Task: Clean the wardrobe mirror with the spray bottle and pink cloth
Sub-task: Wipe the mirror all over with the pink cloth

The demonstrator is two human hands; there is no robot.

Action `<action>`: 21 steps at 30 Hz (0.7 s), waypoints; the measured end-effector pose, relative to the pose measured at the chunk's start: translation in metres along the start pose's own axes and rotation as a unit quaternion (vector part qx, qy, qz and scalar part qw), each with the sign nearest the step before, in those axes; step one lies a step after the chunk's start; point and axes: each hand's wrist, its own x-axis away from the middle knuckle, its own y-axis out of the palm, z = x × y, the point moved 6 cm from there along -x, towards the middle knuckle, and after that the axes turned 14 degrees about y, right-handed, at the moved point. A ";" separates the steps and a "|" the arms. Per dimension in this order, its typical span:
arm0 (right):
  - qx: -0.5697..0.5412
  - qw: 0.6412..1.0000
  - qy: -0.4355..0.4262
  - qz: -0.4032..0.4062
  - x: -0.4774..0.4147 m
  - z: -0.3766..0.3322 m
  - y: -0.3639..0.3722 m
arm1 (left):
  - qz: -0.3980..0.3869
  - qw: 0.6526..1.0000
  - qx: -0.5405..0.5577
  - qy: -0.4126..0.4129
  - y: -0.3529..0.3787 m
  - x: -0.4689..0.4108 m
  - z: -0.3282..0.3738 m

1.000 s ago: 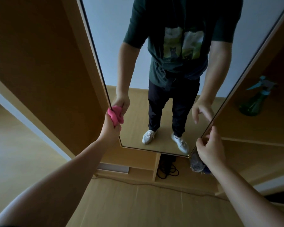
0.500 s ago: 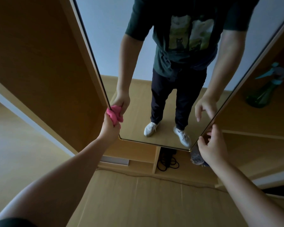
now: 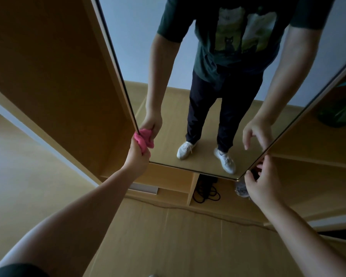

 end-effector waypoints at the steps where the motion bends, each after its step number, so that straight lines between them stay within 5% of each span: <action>1: 0.000 1.000 -0.007 0.002 0.000 0.001 0.001 | -0.001 1.000 -0.002 0.002 0.002 0.001 -0.005; 21: -0.045 0.996 -0.082 -0.007 -0.012 0.032 0.008 | 0.008 1.000 0.017 -0.020 0.032 0.017 -0.058</action>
